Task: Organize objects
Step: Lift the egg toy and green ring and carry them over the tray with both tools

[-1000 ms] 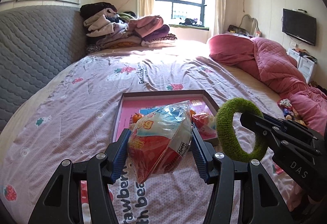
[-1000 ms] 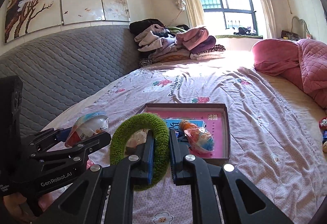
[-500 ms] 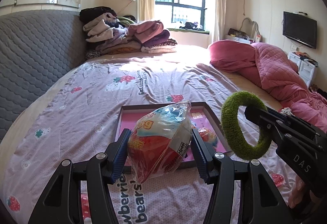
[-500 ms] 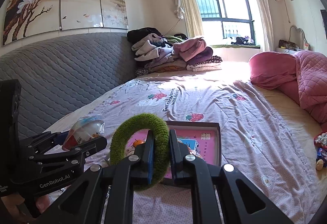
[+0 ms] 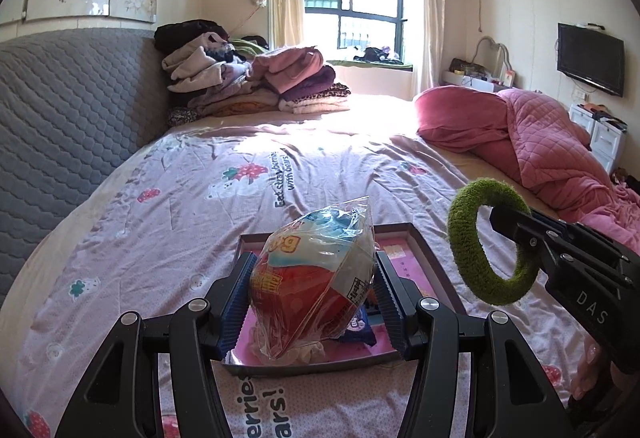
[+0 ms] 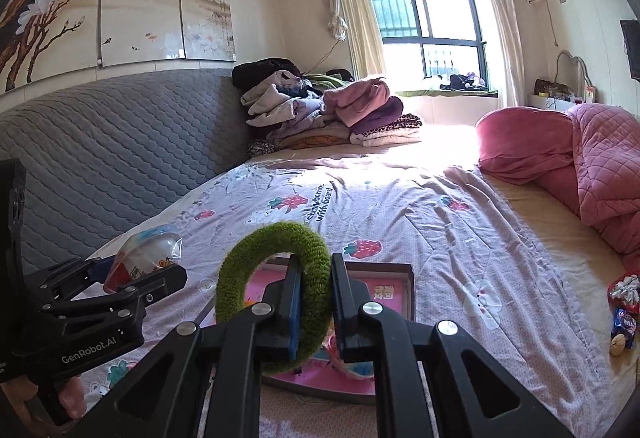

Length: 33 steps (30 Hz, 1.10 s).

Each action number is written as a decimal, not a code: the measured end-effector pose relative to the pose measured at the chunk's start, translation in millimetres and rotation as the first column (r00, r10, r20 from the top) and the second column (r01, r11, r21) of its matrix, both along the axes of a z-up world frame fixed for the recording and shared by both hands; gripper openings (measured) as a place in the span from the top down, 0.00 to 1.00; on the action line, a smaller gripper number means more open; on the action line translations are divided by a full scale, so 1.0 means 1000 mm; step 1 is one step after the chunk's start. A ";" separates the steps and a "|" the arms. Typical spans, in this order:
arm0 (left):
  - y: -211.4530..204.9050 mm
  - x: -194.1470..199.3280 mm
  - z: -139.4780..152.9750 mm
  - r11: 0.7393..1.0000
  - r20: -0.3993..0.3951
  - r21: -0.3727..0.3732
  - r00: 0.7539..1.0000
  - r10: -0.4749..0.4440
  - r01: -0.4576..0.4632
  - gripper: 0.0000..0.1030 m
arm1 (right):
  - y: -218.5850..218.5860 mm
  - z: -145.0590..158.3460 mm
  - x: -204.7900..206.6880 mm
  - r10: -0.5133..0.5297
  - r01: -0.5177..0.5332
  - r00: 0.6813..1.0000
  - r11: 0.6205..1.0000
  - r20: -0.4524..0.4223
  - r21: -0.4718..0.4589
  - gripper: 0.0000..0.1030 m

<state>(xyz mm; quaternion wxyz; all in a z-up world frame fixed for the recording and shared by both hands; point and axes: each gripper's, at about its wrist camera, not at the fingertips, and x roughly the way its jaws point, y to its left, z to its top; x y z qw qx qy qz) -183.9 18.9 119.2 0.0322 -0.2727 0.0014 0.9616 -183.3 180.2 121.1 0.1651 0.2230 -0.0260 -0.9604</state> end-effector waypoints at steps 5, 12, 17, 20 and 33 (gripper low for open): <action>-0.002 -0.012 0.002 1.000 0.003 -0.001 1.000 0.013 -0.013 0.43 | -0.006 0.001 -0.012 0.009 -0.009 1.000 1.000 0.011 0.023 0.87; 0.000 -0.030 -0.003 1.000 0.015 -0.007 1.000 0.020 -0.020 0.43 | -0.014 0.003 -0.024 0.014 -0.013 1.000 0.998 -0.002 0.060 0.87; 0.005 -0.044 -0.007 1.000 0.024 -0.014 1.000 0.015 -0.015 0.43 | -0.016 -0.001 -0.038 0.005 -0.005 1.000 0.997 0.001 0.073 0.87; 0.007 -0.055 -0.013 1.000 0.033 -0.021 0.999 0.016 -0.015 0.43 | -0.016 -0.006 -0.048 -0.003 0.002 1.000 0.997 0.008 0.083 0.87; 0.008 -0.115 -0.064 0.999 0.131 -0.041 0.991 0.023 -0.018 0.43 | -0.007 -0.049 -0.106 -0.040 0.031 0.996 0.994 0.084 0.109 0.87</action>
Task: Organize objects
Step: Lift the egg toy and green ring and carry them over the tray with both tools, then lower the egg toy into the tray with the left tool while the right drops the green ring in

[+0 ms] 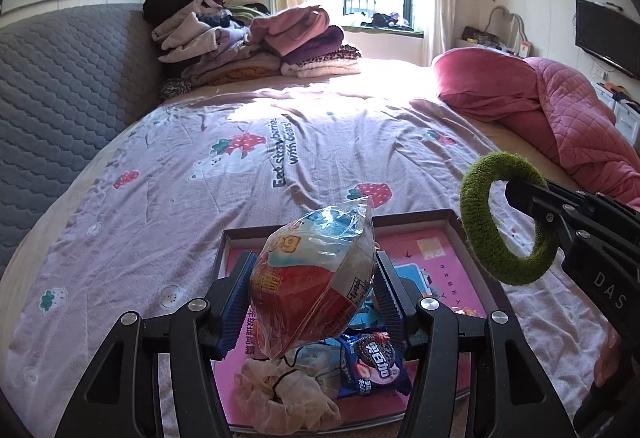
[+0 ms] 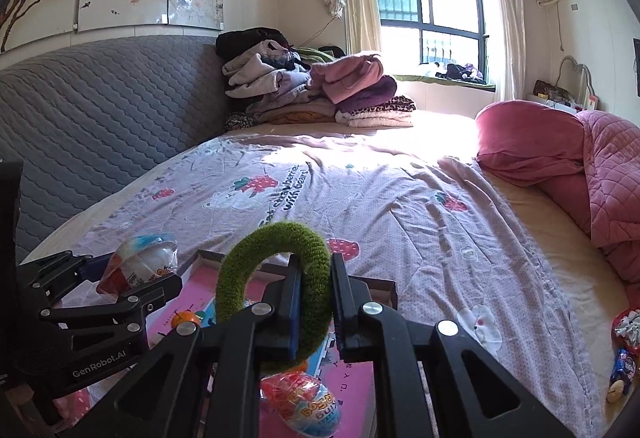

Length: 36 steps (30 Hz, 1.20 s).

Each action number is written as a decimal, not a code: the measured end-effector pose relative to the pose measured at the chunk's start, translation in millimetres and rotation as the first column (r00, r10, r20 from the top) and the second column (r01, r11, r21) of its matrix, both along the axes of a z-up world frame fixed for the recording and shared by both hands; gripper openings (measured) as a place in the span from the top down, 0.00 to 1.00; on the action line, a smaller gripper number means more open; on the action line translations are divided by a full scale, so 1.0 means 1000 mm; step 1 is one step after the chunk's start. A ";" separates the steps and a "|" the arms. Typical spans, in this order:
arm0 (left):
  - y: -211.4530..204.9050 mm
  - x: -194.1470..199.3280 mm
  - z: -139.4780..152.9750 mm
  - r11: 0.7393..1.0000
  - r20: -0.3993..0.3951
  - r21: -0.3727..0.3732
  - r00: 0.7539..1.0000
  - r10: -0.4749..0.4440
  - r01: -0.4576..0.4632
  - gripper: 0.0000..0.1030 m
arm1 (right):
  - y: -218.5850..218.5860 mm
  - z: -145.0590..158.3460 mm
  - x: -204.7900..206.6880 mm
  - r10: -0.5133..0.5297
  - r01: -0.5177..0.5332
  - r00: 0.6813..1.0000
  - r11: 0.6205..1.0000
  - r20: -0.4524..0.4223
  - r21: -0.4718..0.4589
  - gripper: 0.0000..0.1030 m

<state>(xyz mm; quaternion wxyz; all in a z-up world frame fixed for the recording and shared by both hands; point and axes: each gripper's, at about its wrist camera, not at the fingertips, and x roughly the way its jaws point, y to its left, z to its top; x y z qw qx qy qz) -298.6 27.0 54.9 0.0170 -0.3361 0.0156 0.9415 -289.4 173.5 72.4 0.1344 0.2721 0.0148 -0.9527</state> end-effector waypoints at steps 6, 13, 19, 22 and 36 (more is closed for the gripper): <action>0.006 -0.027 -0.029 1.000 0.064 -0.003 0.998 -0.010 0.010 0.43 | 0.003 -0.036 -0.027 -0.018 0.016 0.996 1.000 0.084 0.022 0.87; 0.010 -0.056 -0.061 1.000 0.144 -0.011 0.990 -0.012 0.014 0.43 | 0.004 -0.075 -0.050 -0.046 0.037 0.984 0.997 0.170 0.060 0.87; 0.015 -0.069 -0.082 0.999 0.193 -0.032 0.981 -0.021 0.028 0.43 | 0.001 -0.097 -0.059 -0.056 0.035 0.975 0.994 0.217 0.101 0.87; 0.017 -0.074 -0.091 0.999 0.210 -0.040 0.977 -0.024 0.033 0.43 | -0.002 -0.104 -0.061 -0.061 0.032 0.971 0.991 0.230 0.130 0.87; 0.018 -0.078 -0.102 0.998 0.255 -0.043 0.967 -0.029 0.041 0.42 | 0.005 -0.112 -0.067 -0.097 0.062 0.950 0.990 0.296 0.127 0.86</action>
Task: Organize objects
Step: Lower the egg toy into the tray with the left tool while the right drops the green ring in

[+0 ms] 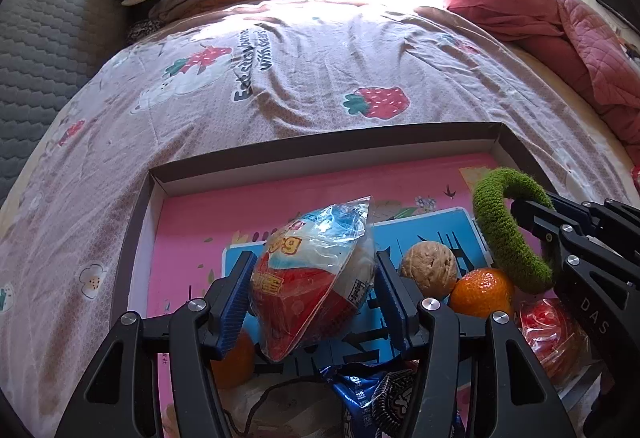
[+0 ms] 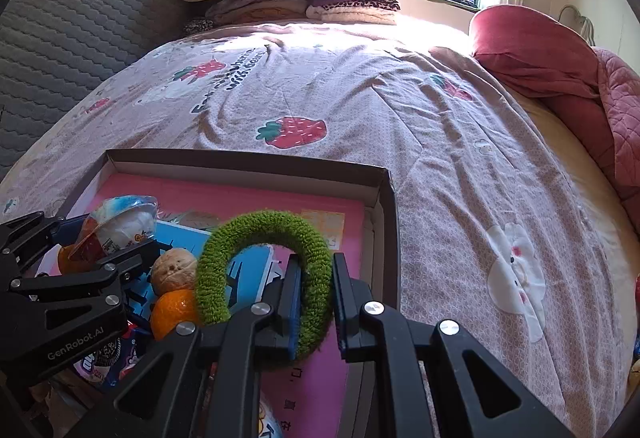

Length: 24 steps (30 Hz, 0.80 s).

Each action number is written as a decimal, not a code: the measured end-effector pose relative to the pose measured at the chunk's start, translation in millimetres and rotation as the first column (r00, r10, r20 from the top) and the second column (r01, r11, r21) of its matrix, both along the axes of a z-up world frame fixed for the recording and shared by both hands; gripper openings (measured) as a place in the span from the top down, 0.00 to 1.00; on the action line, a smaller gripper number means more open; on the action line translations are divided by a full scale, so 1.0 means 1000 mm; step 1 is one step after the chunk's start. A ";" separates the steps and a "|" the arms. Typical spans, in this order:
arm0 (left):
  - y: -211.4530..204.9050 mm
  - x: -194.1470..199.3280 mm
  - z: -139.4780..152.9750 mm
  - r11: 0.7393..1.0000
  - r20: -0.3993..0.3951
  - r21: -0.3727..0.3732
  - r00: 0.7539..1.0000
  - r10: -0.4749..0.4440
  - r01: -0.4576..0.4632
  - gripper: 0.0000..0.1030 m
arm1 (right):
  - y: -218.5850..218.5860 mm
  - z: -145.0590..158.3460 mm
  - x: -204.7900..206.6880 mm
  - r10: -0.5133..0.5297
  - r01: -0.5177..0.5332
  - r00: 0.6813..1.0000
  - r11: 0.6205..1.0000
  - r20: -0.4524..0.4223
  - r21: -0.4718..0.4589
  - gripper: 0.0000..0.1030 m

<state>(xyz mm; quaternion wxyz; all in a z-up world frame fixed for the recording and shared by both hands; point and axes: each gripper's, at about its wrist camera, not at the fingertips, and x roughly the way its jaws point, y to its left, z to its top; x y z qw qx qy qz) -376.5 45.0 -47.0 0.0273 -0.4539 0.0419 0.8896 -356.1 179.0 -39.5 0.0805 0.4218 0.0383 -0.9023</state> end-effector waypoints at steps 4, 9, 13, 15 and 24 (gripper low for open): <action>-0.002 0.002 -0.002 1.000 0.008 -0.003 1.000 0.006 -0.006 0.42 | 0.001 0.000 -0.001 -0.008 0.008 1.000 1.000 0.010 0.002 0.86; -0.005 0.005 0.001 1.000 0.001 0.021 1.000 0.010 -0.010 0.41 | 0.003 0.002 -0.002 -0.020 0.020 1.000 1.000 0.006 -0.004 0.80; -0.007 0.010 0.009 1.000 -0.023 0.022 1.000 0.014 -0.014 0.34 | 0.005 0.007 0.000 -0.024 0.024 1.000 1.000 -0.006 -0.018 0.70; -0.008 0.012 0.013 1.000 -0.031 0.022 0.999 0.019 -0.019 0.34 | 0.006 0.009 0.000 -0.029 0.028 1.000 0.999 -0.013 -0.021 0.67; -0.009 0.031 0.030 0.999 -0.066 0.017 0.997 0.035 -0.034 0.32 | 0.007 0.031 0.016 -0.040 0.037 0.998 0.998 -0.056 -0.056 0.60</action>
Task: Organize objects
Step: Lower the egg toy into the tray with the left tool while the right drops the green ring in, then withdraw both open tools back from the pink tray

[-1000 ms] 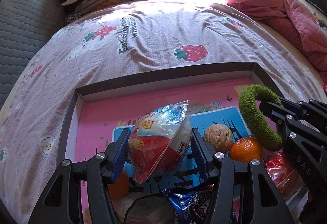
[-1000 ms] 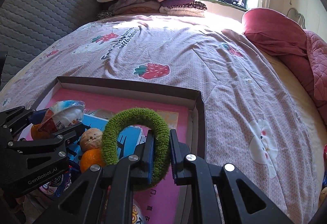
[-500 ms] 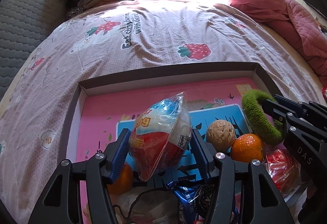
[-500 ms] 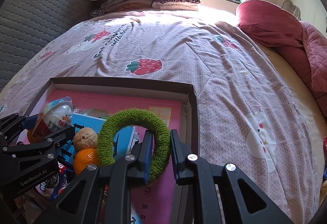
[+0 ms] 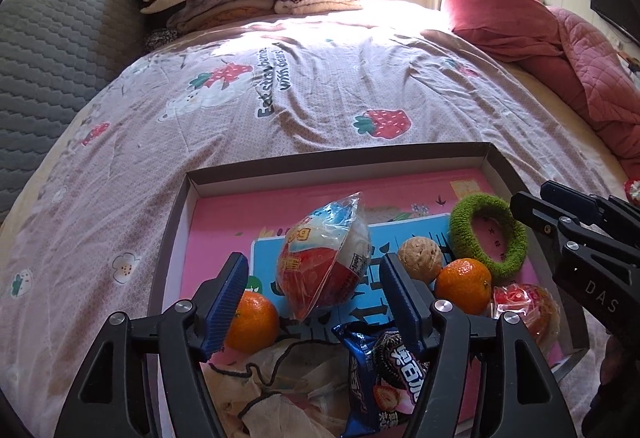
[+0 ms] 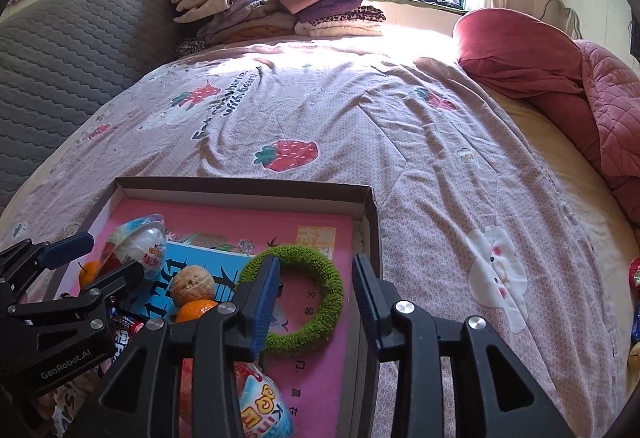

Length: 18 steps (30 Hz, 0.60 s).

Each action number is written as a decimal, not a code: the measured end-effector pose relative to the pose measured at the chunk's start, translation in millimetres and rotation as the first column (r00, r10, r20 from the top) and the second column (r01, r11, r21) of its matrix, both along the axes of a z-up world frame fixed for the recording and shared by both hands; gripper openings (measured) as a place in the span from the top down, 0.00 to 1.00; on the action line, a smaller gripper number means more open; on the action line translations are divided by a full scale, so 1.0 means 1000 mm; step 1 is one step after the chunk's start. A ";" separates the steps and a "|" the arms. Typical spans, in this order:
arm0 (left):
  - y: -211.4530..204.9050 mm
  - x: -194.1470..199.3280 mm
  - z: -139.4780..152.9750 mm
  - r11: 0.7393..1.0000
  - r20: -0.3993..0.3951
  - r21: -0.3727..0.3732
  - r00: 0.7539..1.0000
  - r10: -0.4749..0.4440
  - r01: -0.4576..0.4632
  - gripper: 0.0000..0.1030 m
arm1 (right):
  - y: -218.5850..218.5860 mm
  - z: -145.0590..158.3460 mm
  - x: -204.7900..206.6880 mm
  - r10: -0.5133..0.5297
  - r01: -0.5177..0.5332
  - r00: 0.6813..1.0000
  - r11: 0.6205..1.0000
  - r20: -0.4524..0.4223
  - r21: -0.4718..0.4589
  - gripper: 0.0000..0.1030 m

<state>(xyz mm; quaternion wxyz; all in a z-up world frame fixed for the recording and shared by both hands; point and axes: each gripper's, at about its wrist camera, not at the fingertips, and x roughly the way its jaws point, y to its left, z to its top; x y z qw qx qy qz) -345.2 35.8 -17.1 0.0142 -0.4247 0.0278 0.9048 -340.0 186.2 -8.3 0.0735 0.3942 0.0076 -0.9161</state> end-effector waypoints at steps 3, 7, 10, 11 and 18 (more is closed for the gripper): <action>-0.003 0.009 0.010 1.000 -0.018 0.020 1.000 0.005 -0.005 0.32 | 0.001 0.013 0.010 -0.003 0.002 1.000 1.000 -0.027 -0.021 0.54; -0.006 0.022 0.022 0.999 -0.041 0.035 0.999 0.017 -0.016 0.31 | 0.003 0.031 0.027 0.007 -0.010 0.998 0.999 -0.059 -0.045 0.53; -0.007 0.033 0.031 0.999 -0.052 0.044 0.999 0.016 -0.014 0.27 | 0.003 0.045 0.040 0.008 -0.014 0.996 0.998 -0.086 -0.063 0.52; -0.007 0.036 0.033 0.999 -0.057 0.044 0.998 0.015 -0.012 0.27 | 0.003 0.050 0.045 0.011 -0.018 0.995 0.997 -0.096 -0.071 0.50; -0.007 0.059 0.051 0.998 -0.080 0.060 0.997 0.017 -0.012 0.26 | -0.004 0.065 0.075 0.025 -0.033 0.992 0.997 -0.121 -0.071 0.48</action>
